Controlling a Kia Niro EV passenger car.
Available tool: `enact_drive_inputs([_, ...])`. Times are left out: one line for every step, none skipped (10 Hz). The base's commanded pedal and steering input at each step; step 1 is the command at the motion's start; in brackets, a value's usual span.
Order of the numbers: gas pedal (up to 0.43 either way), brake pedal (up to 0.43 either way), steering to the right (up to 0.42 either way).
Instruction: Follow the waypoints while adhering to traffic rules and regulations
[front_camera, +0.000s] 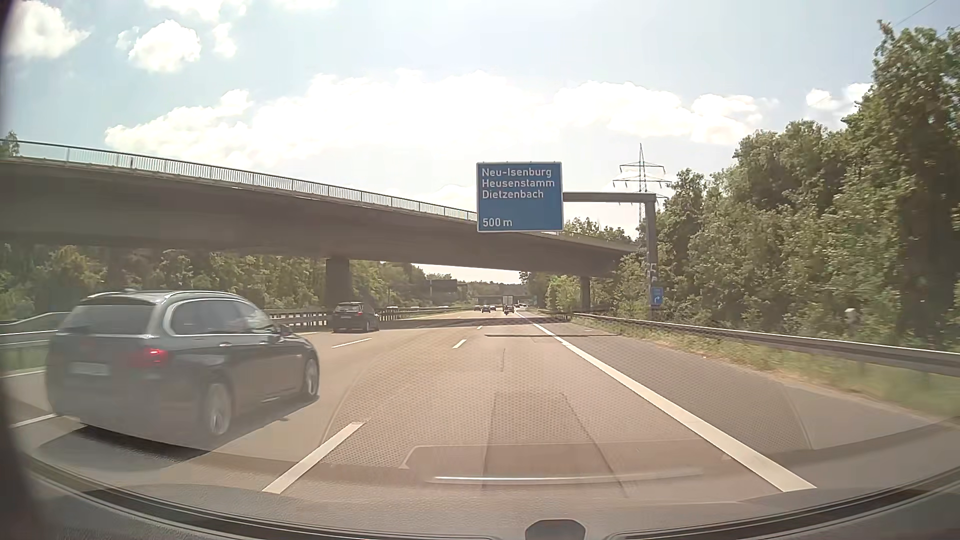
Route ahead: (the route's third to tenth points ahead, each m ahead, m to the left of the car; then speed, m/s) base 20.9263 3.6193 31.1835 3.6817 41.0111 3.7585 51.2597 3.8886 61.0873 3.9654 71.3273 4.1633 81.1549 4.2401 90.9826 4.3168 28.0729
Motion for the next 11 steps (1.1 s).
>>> enact_drive_inputs([0.11, 0.03, 0.0])
enact_drive_inputs([0.11, 0.03, 0.0])
enact_drive_inputs([0.11, 0.03, 0.0])
enact_drive_inputs([0.11, 0.03, 0.0])
enact_drive_inputs([0.11, 0.03, 0.0])
enact_drive_inputs([0.11, 0.03, 0.0])
enact_drive_inputs([0.11, 0.03, -0.001])
enact_drive_inputs([0.11, 0.03, -0.001])
enact_drive_inputs([0.11, 0.03, -0.001])
enact_drive_inputs([0.11, 0.03, -0.001])
enact_drive_inputs([0.11, 0.03, -0.001])
